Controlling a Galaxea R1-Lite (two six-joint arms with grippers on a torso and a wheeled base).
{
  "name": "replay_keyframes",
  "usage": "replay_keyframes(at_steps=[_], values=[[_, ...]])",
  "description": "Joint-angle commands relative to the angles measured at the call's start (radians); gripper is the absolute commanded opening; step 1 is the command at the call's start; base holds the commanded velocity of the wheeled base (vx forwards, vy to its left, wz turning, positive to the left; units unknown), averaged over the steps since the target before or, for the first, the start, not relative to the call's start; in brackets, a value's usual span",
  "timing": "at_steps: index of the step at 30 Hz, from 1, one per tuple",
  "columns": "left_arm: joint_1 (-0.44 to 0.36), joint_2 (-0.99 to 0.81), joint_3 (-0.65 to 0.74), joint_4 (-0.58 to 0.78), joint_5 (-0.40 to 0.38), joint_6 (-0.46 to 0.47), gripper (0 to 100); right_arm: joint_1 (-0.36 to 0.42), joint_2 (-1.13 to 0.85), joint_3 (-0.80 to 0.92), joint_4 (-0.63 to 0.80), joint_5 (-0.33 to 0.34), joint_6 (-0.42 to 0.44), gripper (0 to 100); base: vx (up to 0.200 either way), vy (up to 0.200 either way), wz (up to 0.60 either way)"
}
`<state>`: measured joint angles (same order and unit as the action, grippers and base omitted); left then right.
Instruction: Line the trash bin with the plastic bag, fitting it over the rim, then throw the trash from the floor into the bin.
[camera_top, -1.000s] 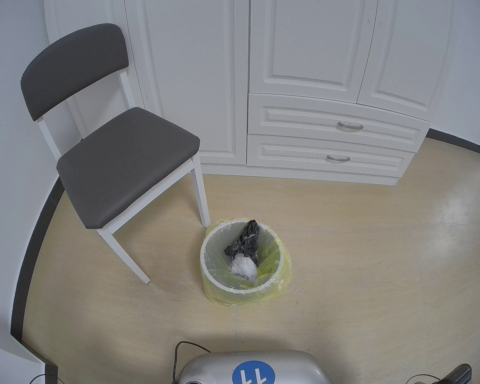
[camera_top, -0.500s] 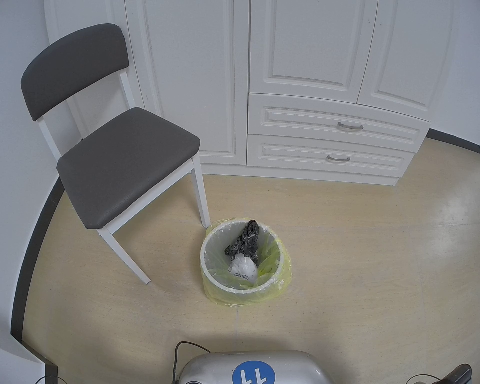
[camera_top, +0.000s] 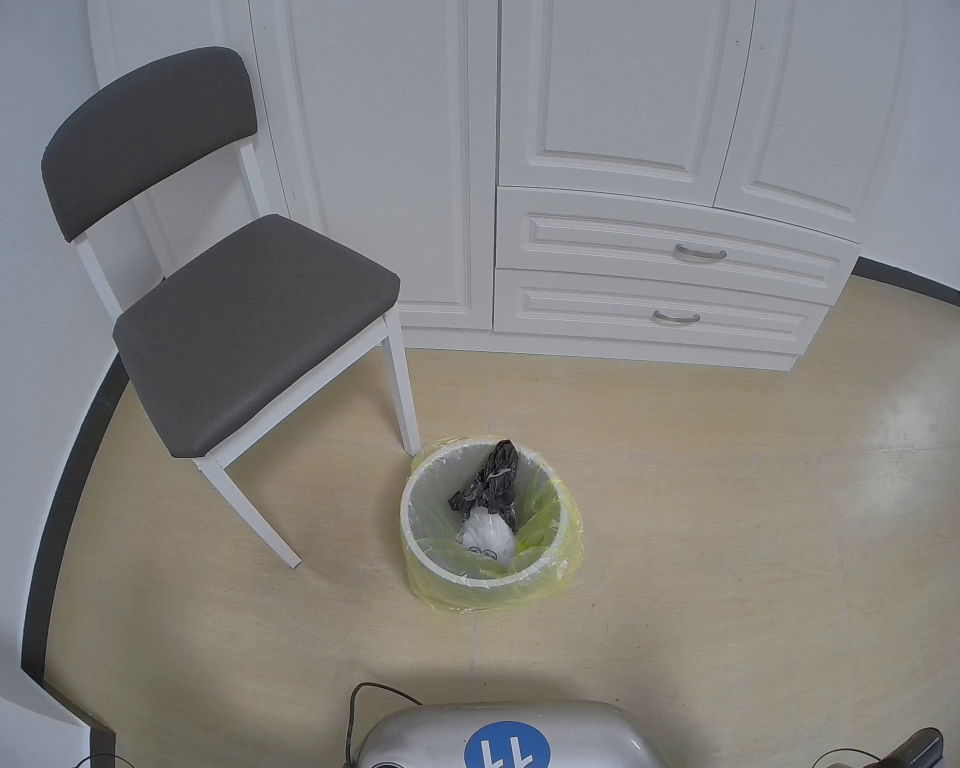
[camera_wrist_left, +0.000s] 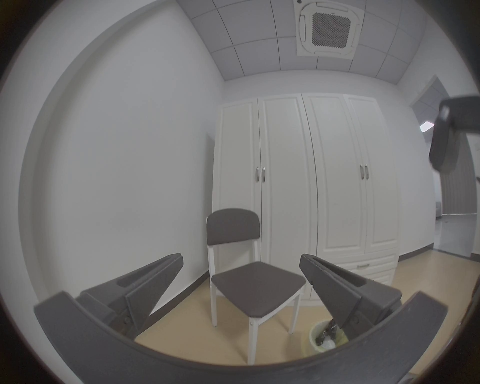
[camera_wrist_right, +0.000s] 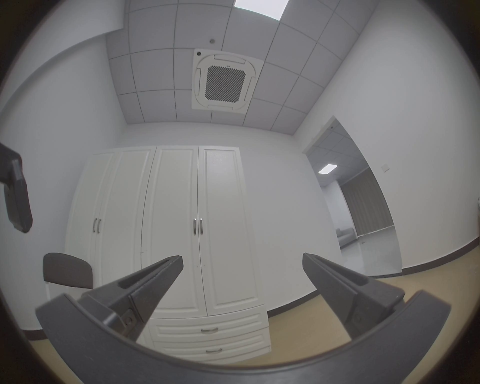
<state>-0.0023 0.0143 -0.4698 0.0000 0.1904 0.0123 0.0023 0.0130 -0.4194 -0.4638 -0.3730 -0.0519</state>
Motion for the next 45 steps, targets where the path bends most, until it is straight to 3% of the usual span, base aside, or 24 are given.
replay_keyframes(at_steps=[1, 7, 13, 16, 19, 24, 32, 38, 45], values=[[0.001, -0.014, 0.273, -0.195, 0.026, 0.021, 100, 0.001, -0.013, 0.182, -0.191, 0.003, -0.072, 100, 0.0, 0.0, 0.0], [0.001, -0.014, 0.47, -0.276, 0.021, 0.02, 100, 0.001, -0.013, 0.26, -0.228, 0.002, -0.077, 100, 0.0, 0.0, 0.0], [0.001, -0.014, 0.47, -0.221, 0.021, 0.001, 100, 0.001, -0.013, 0.275, -0.228, 0.002, -0.077, 100, 0.0, 0.0, 0.0], [0.001, -0.014, 0.47, -0.072, 0.021, -0.005, 100, 0.001, -0.013, 0.324, -0.228, 0.003, -0.078, 100, 0.0, 0.0, 0.0], [0.001, -0.014, 0.47, -0.072, 0.021, -0.011, 100, 0.001, -0.013, 0.344, -0.239, 0.003, -0.082, 100, 0.0, 0.0, 0.0], [0.001, -0.014, 0.47, -0.071, 0.017, -0.018, 100, -0.001, -0.013, 0.402, -0.265, 0.006, -0.169, 100, 0.0, 0.0, 0.0], [0.001, -0.014, 0.47, -0.071, 0.0, -0.015, 100, 0.001, -0.013, 0.419, -0.234, 0.04, -0.167, 100, 0.0, 0.0, 0.0], [0.001, -0.014, 0.464, -0.02, -0.124, -0.029, 100, -0.001, -0.013, 0.419, -0.081, 0.045, -0.157, 100, 0.0, 0.0, 0.0], [0.001, -0.014, 0.465, -0.023, -0.14, -0.035, 100, 0.001, -0.013, 0.419, 0.177, 0.075, -0.085, 100, 0.0, 0.0, 0.0]])
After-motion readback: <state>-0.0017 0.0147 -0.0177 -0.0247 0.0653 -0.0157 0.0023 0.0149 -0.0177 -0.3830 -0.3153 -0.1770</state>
